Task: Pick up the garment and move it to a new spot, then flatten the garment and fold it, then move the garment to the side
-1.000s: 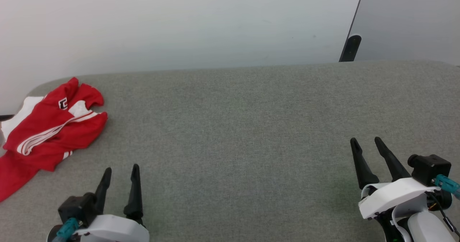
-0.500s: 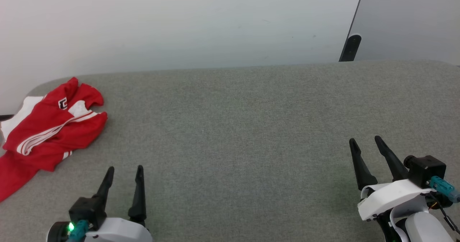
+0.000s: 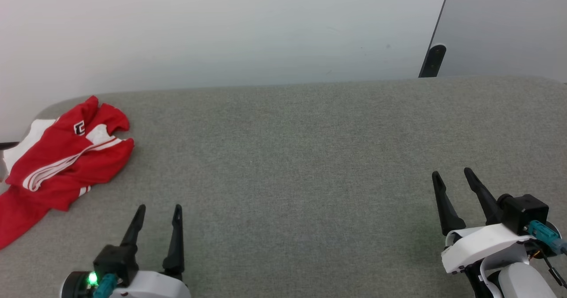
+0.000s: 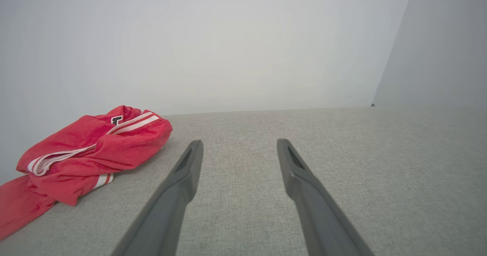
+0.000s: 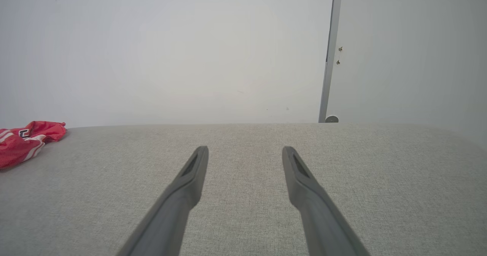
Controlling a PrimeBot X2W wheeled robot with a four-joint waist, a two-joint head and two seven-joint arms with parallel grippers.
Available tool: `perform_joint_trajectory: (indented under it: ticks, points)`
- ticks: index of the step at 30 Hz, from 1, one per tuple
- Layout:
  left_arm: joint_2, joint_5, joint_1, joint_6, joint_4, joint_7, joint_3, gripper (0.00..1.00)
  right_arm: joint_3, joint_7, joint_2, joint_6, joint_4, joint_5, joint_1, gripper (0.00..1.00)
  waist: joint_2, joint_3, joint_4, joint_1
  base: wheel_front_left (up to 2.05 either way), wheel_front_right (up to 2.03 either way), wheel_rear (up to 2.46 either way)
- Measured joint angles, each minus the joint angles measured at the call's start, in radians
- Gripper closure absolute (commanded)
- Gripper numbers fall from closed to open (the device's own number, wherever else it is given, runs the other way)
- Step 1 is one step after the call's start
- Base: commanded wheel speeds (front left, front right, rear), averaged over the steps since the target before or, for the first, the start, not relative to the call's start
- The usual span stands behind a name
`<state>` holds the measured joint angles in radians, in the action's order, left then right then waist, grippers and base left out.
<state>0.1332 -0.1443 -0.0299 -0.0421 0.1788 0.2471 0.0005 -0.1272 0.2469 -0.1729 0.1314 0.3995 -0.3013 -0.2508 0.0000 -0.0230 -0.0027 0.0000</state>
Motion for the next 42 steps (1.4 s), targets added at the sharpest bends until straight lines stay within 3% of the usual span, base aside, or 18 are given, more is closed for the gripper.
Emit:
perform_joint_trajectory:
  ticks: [15, 22, 30, 40, 42]
  points:
    - [-0.023, 0.007, -0.001, -0.037, 0.015, 0.017, 0.044, 0.0, 0.011, 0.014, 0.009, 0.0, 0.006, -0.06, 0.009, 0.0, 0.0, -0.003, -0.002, 0.0, 0.0, 0.0, 0.0]
    - [-0.025, 0.005, -0.012, -0.043, 0.028, 0.017, 0.064, 0.0, 0.007, 0.015, -0.009, 0.0, 0.003, -0.077, 0.0, 0.0, 0.0, -0.001, 0.029, 0.0, 0.0, 0.0, 0.0]
    - [-0.03, 0.006, -0.037, -0.048, 0.063, 0.017, 0.063, 0.0, -0.073, 0.015, -0.001, 0.0, -0.008, -0.112, -0.001, 0.0, 0.0, 0.003, 0.134, 0.0, 0.0, 0.0, 0.0]
    - [-0.021, 0.019, -0.02, -0.034, 0.093, 0.017, 0.084, 0.0, -0.132, 0.015, 0.014, 0.0, -0.002, -0.124, -0.001, 0.0, 0.0, 0.016, 0.312, 0.0, 0.0, 0.0, 0.0]
    - [-0.019, 0.02, -0.003, -0.027, 0.096, 0.017, 0.097, 0.0, -0.148, 0.015, 0.018, 0.0, -0.002, -0.133, -0.004, 0.0, 0.0, 0.02, 0.377, 0.0, 0.0, 0.0, 0.0]
